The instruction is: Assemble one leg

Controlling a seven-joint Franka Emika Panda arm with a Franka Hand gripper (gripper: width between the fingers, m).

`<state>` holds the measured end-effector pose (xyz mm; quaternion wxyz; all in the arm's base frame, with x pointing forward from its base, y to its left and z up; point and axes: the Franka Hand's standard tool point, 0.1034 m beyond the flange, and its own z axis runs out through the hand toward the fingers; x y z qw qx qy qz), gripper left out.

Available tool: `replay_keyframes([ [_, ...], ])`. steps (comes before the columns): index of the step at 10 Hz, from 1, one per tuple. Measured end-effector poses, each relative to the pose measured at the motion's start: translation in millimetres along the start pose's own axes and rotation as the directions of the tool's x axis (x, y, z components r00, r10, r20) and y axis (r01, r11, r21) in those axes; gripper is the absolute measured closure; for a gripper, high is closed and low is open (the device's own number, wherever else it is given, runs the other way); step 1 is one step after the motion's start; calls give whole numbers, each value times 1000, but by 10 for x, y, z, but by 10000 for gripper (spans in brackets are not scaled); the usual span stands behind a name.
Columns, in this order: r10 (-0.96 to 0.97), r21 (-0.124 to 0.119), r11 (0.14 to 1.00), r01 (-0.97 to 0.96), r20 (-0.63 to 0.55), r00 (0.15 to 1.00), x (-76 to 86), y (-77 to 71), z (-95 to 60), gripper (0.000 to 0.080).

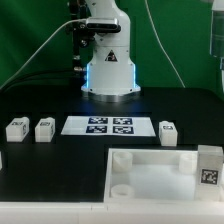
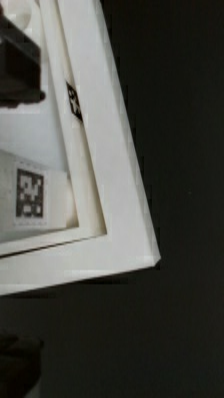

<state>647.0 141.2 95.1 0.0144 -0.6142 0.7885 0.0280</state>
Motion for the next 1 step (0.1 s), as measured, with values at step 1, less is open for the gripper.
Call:
replay_keyframes([
  [1,0,-1,1000,0,-1,1000,2,2,6,150],
])
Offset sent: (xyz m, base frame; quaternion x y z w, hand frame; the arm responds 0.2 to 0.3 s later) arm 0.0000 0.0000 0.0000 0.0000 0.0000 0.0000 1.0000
